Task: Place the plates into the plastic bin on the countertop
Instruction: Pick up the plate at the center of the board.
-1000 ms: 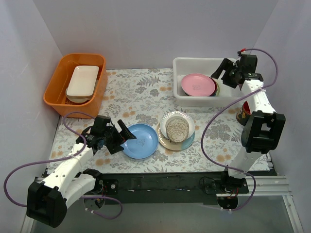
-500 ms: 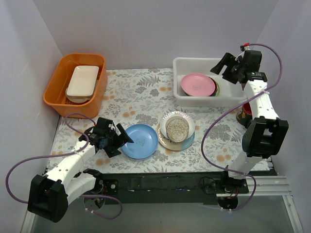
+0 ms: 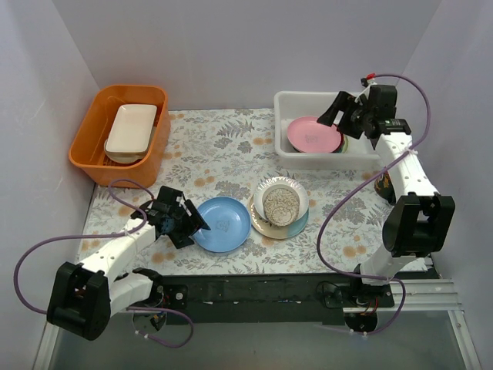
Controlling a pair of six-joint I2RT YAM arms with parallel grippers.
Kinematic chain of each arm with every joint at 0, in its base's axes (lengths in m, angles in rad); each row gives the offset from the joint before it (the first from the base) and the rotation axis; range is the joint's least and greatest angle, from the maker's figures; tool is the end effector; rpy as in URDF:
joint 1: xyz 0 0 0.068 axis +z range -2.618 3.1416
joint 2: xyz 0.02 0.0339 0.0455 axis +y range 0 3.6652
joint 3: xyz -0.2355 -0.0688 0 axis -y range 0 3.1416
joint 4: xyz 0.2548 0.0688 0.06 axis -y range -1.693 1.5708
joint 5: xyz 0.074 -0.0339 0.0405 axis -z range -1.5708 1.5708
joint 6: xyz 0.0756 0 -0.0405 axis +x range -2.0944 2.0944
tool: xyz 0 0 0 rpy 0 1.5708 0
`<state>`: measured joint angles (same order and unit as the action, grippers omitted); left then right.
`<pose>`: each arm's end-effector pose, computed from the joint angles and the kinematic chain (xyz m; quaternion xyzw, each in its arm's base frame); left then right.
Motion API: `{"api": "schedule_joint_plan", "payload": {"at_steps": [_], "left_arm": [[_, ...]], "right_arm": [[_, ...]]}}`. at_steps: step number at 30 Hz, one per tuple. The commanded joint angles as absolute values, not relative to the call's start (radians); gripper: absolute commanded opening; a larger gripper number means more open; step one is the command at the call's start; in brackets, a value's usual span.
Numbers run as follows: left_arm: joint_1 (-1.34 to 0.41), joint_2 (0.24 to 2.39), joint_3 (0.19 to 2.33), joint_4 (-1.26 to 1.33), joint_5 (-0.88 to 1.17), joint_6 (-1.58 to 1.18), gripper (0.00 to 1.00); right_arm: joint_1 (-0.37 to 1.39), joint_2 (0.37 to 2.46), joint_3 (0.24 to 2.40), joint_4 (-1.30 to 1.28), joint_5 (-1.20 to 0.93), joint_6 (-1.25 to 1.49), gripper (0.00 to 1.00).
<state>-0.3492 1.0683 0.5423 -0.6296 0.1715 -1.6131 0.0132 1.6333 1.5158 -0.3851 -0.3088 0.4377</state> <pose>0.1994 -0.0864 0.1080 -0.5617 0.7971 -0.2173 0.0445 0.4224 0.0286 0.3079 0.1026 0.8479 0.2415 0.4607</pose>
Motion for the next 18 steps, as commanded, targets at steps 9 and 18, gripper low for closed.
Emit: {"api": "schedule_joint_plan", "payload": {"at_steps": [9, 18], "left_arm": [[-0.386, 1.138, 0.479, -0.525, 0.141, -1.649, 0.34], [-0.408, 1.155, 0.440, -0.506, 0.129, -1.684, 0.00]], "right_arm": [[0.144, 1.520, 1.358, -0.318, -0.310, 0.443, 0.88], [0.204, 1.430, 1.226, -0.295, -0.334, 0.472, 0.88]]}}
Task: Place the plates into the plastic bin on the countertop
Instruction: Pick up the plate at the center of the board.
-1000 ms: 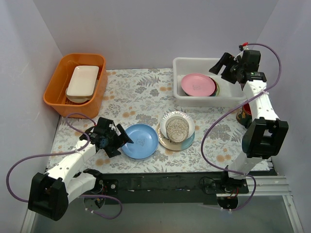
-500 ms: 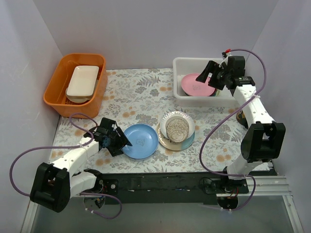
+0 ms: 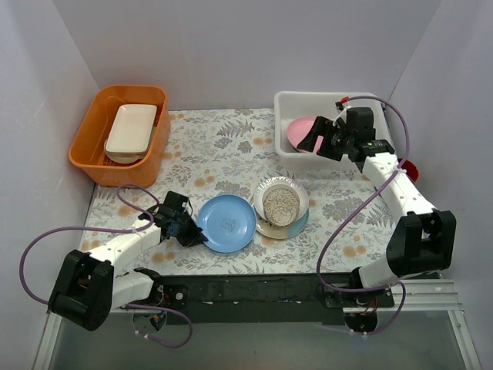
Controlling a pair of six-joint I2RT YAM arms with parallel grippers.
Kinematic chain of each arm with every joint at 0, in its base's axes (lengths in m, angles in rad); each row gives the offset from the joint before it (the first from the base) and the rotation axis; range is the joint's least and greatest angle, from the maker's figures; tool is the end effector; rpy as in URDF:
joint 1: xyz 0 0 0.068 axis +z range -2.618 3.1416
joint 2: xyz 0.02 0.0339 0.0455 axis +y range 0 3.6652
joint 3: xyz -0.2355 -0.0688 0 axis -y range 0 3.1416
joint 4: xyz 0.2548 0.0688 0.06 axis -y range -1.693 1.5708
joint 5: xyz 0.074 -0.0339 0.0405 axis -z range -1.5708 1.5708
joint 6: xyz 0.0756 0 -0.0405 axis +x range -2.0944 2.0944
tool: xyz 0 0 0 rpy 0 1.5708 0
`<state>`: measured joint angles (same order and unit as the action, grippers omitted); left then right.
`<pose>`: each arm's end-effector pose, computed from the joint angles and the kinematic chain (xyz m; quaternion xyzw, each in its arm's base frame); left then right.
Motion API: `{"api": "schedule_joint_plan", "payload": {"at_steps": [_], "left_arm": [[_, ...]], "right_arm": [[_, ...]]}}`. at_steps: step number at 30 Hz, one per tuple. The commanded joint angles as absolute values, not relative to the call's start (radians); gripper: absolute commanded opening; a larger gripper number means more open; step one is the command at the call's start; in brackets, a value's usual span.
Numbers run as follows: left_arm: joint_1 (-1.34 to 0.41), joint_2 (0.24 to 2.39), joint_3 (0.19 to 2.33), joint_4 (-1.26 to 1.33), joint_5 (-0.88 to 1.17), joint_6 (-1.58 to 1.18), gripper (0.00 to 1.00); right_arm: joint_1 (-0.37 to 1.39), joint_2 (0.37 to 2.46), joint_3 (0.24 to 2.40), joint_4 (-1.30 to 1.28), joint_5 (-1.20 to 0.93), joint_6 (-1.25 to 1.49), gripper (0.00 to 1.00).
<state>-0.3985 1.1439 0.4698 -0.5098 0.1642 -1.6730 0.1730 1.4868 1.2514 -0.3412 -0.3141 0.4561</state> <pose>0.1934 -0.0948 0.0781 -0.5693 0.7955 -0.2059 0.0285 0.3746 0.0892 0.2675 0.0486 0.8700 0.2765 0.4054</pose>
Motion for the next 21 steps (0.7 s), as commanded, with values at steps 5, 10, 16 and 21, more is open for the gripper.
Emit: {"api": "schedule_joint_plan", "payload": {"at_steps": [5, 10, 16, 21], "left_arm": [[-0.408, 1.109, 0.436, -0.515, 0.118, -1.701, 0.00], [-0.408, 1.069, 0.472, -0.561, 0.106, -1.703, 0.00], [-0.408, 1.032, 0.512, -0.600, 0.103, -1.701, 0.00], [-0.408, 1.008, 0.532, -0.614, 0.107, -1.704, 0.00]], "right_arm": [[0.244, 1.376, 1.160, -0.285, -0.342, 0.491, 0.87], [0.297, 1.339, 1.115, -0.293, -0.354, 0.500, 0.87], [0.357, 1.325, 1.095, -0.299, -0.357, 0.514, 0.87], [0.408, 1.327, 1.075, -0.302, -0.356, 0.525, 0.87]]}}
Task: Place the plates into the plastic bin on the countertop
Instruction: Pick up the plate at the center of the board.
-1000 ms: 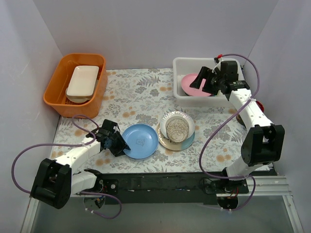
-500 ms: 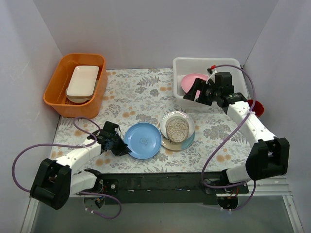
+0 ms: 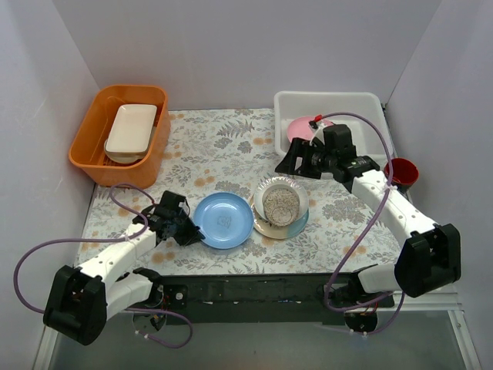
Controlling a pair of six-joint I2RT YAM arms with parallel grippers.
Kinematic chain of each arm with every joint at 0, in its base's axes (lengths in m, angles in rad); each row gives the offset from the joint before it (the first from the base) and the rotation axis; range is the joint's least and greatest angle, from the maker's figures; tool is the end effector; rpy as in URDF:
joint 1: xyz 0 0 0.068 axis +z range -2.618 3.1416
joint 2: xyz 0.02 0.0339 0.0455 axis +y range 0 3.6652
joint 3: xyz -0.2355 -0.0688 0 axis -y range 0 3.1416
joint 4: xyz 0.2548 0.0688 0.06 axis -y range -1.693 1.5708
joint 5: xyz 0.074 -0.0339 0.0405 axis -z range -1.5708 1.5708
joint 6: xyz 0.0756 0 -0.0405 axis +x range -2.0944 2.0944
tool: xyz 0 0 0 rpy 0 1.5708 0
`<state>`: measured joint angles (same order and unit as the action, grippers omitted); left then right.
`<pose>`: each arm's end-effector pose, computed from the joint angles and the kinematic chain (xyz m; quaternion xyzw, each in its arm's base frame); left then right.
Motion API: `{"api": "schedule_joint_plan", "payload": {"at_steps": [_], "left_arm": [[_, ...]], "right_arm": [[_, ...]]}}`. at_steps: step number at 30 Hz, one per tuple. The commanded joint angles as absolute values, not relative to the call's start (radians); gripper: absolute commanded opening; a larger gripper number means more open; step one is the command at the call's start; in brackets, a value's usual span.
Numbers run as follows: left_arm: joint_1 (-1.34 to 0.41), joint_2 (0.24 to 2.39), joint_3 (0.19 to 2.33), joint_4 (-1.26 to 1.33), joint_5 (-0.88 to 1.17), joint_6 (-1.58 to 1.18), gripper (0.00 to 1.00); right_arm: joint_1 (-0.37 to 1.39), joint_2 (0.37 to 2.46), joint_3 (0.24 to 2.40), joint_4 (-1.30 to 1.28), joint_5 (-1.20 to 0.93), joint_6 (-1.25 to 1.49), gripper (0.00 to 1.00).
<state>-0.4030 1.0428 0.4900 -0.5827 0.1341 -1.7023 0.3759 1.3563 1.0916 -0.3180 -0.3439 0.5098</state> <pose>0.1915 -0.0926 0.0992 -0.5778 0.7845 -0.2196 0.0499 0.3187 0.1532 0.2550 -0.0229 0.8709 0.3363 0.3576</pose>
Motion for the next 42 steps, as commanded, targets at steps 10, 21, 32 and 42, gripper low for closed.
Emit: {"api": "schedule_joint_plan", "payload": {"at_steps": [10, 21, 32, 42], "left_arm": [[-0.408, 0.959, 0.578, -0.643, 0.127, -1.706, 0.00], [-0.408, 0.916, 0.643, -0.684, 0.150, -1.707, 0.00], [-0.408, 0.876, 0.657, -0.704, 0.169, -1.710, 0.00], [-0.408, 0.877, 0.667, -0.692, 0.199, -1.709, 0.00]], "right_arm": [[0.482, 1.358, 1.080, -0.305, -0.347, 0.538, 0.87], [0.610, 1.427, 1.089, -0.267, -0.344, 0.572, 0.87], [0.684, 1.483, 1.077, -0.224, -0.345, 0.607, 0.86], [0.690, 1.489, 1.060, -0.213, -0.336, 0.612, 0.84]]}}
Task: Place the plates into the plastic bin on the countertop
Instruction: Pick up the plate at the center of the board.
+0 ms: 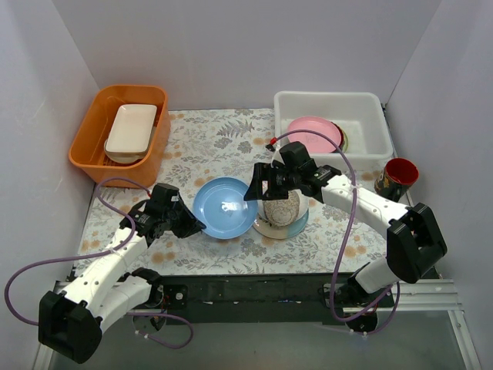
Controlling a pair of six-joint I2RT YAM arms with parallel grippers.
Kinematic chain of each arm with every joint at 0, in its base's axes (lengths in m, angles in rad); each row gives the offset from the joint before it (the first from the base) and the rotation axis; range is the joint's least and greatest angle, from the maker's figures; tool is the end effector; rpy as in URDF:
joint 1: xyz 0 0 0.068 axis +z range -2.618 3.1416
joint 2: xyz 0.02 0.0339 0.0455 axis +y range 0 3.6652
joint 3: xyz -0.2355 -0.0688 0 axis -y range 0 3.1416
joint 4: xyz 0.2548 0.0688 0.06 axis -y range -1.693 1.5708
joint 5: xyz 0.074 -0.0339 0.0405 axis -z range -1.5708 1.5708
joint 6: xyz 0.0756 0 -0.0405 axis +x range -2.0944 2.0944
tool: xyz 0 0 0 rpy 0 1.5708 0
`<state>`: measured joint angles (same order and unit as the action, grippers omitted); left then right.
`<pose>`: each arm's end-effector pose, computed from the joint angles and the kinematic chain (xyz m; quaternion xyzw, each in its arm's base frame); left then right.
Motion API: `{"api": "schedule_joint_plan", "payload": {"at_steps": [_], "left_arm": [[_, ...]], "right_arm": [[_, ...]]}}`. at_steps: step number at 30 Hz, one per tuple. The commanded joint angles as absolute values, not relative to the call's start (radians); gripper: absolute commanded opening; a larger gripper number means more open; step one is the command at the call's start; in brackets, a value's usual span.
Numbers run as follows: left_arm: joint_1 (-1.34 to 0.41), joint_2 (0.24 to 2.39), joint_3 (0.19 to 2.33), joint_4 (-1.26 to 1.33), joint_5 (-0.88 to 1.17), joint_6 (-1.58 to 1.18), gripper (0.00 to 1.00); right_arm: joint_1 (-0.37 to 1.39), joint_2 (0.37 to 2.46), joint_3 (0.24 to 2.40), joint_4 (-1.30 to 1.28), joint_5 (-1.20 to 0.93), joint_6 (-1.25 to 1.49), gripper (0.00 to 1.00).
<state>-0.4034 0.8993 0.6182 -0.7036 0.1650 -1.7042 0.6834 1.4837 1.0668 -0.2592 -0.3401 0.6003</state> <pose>0.1948 -0.0966 0.1611 -0.5588 0.7737 -0.2893 0.0737 0.2711 0.2532 0.2089 -0.1101 0.8848 0.3775 0.2501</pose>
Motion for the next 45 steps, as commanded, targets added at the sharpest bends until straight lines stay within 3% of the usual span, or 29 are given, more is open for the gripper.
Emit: {"api": "schedule_joint_plan", "payload": {"at_steps": [1, 6, 12, 16, 22, 31, 36, 37, 45], "left_arm": [[-0.408, 0.873, 0.669, -0.692, 0.198, -1.709, 0.00], [-0.408, 0.862, 0.687, -0.706, 0.206, -1.706, 0.00], [-0.408, 0.862, 0.713, -0.722, 0.209, -1.694, 0.00], [-0.408, 0.861, 0.718, -0.730, 0.207, -1.689, 0.00], [-0.408, 0.871, 0.704, -0.712, 0.213, -1.681, 0.00], [-0.408, 0.859, 0.686, -0.704, 0.186, -1.663, 0.01], [-0.408, 0.857, 0.681, -0.721, 0.183, -1.651, 0.19], [-0.408, 0.856, 0.680, -0.724, 0.181, -1.649, 0.35], [-0.408, 0.810, 0.695, -0.745, 0.152, -1.646, 0.82]], "right_arm": [[0.692, 1.496, 1.058, -0.212, -0.339, 0.612, 0.82], [0.701, 1.509, 1.046, -0.204, -0.338, 0.612, 0.78], [0.707, 1.528, 1.025, -0.170, -0.359, 0.623, 0.62], [0.710, 1.529, 1.019, -0.163, -0.359, 0.629, 0.34], [0.710, 1.522, 1.011, -0.172, -0.351, 0.627, 0.01], [0.710, 1.503, 0.993, -0.189, -0.357, 0.629, 0.01], [0.710, 1.476, 0.973, -0.179, -0.354, 0.635, 0.01], [0.710, 1.473, 0.971, -0.178, -0.354, 0.637, 0.01], [0.710, 1.457, 0.954, -0.170, -0.361, 0.644, 0.01]]}}
